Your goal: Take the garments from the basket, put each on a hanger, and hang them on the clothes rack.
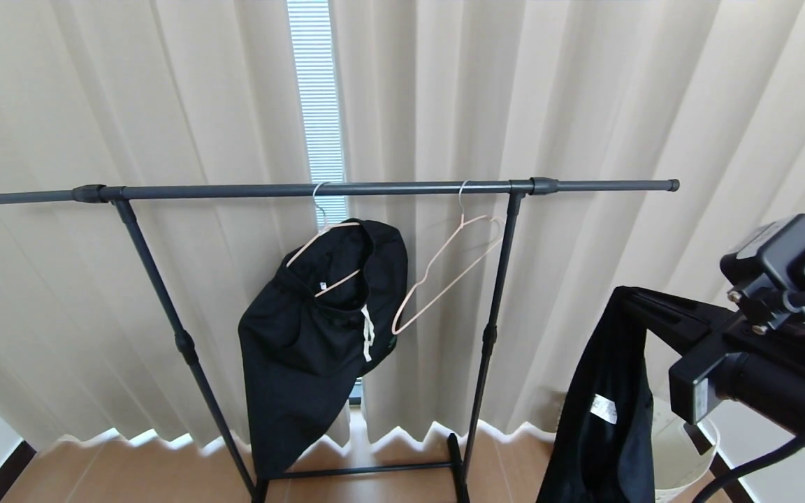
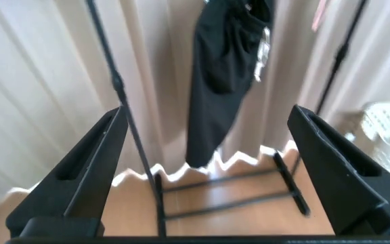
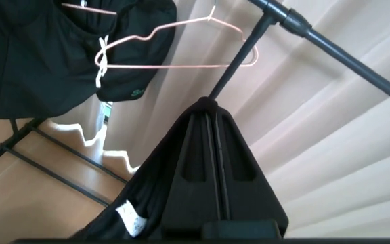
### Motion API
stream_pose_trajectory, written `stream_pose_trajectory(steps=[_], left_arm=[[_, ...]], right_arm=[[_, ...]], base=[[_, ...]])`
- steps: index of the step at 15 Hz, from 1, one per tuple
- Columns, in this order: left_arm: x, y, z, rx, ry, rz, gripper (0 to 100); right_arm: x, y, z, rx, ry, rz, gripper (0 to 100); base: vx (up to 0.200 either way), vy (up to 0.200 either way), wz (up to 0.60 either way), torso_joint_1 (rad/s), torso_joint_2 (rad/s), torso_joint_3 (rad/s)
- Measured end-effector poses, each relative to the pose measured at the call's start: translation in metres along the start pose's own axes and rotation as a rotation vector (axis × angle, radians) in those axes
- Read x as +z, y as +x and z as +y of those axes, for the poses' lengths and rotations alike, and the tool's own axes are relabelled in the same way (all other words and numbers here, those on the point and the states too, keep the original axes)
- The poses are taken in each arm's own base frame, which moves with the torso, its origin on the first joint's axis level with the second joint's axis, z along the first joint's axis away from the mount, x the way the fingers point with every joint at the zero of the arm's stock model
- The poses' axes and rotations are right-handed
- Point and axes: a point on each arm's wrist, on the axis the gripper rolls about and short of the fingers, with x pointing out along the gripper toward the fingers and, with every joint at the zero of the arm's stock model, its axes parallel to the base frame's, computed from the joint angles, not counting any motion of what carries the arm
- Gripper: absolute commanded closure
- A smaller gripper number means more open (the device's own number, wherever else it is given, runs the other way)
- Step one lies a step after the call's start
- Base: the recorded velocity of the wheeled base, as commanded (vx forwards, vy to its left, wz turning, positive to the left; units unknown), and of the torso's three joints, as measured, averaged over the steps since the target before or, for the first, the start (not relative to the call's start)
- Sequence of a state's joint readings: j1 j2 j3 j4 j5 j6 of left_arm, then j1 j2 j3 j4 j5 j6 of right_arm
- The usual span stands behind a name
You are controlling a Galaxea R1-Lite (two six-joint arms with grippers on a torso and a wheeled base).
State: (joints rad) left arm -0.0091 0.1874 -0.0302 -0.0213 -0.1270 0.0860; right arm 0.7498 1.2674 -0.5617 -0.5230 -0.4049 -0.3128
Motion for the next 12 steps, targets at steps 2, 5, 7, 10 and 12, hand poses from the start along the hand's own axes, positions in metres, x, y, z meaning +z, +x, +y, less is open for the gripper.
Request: stream_pose_trajectory(steps=[2, 5, 7, 10, 12], left_arm=[[0.027, 0.019, 0.003, -0.082, -0.065, 0.096, 0], [0.084, 0.067, 0.004, -0.228, -0.235, 0.202, 0], [0.125, 0.110, -0.008, -0.336, -0.339, 0.243, 0], [0.156, 0.174, -0.046, -0.471, -0.389, 0.341, 0], [0.156, 0.206, -0.078, -0.536, -0.430, 0.430, 0]], right_arm=[[0.014, 0.017, 0.003, -0.002, 0.007, -0.013, 100], [0.037, 0.044, 0.007, -0.010, 0.022, -0.043, 100], [0.044, 0.062, 0.012, -0.011, 0.027, -0.050, 100], [0.048, 0.091, 0.024, -0.044, 0.088, -0.147, 100], [0.037, 0.108, 0.036, -0.054, 0.140, -0.169, 100]], base=[[0.000, 0.000, 0.00, 0.000, 0.00, 0.000], [0.000, 0.000, 0.00, 0.000, 0.00, 0.000], [0.000, 0.000, 0.00, 0.000, 0.00, 0.000], [0.000, 0.000, 0.00, 0.000, 0.00, 0.000], [0.000, 0.000, 0.00, 0.000, 0.00, 0.000]])
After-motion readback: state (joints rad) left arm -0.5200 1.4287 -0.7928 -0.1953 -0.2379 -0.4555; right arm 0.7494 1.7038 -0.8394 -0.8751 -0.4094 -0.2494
